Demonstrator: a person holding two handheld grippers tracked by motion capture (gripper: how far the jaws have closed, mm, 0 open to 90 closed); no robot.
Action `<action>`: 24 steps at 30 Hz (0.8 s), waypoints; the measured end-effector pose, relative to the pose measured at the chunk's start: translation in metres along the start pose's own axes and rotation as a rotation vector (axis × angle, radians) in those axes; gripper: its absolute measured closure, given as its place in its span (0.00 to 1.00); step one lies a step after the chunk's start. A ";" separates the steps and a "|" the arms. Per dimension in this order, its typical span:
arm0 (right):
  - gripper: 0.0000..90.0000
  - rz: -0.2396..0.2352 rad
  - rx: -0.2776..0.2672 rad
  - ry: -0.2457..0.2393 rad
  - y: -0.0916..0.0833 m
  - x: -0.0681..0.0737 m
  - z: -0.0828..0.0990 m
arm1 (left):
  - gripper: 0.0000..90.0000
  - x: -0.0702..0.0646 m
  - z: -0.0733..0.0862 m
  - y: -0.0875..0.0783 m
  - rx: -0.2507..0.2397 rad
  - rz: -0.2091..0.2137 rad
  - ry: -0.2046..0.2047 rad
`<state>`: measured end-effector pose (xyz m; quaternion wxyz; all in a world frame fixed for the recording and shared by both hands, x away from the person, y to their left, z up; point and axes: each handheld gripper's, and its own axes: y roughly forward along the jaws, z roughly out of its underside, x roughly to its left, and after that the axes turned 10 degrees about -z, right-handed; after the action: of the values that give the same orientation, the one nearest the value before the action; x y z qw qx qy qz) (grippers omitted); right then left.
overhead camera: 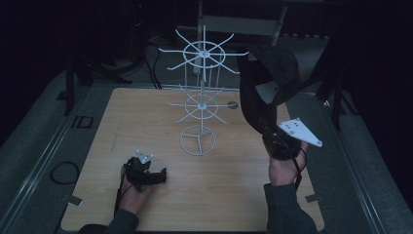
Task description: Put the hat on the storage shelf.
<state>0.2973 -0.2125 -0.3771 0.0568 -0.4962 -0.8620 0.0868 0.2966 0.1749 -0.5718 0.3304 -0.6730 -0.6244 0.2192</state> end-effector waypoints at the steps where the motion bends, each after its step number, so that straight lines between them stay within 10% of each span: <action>1: 0.96 0.002 -0.001 -0.006 0.000 0.001 0.000 | 0.00 0.000 0.000 0.000 0.000 0.000 0.000; 24: 0.96 0.018 0.003 -0.056 0.001 0.013 0.005 | 0.00 0.000 0.000 0.000 0.000 0.000 0.000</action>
<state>0.2907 -0.2011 -0.3819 0.0327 -0.5012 -0.8586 0.1024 0.2966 0.1749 -0.5718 0.3304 -0.6730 -0.6244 0.2192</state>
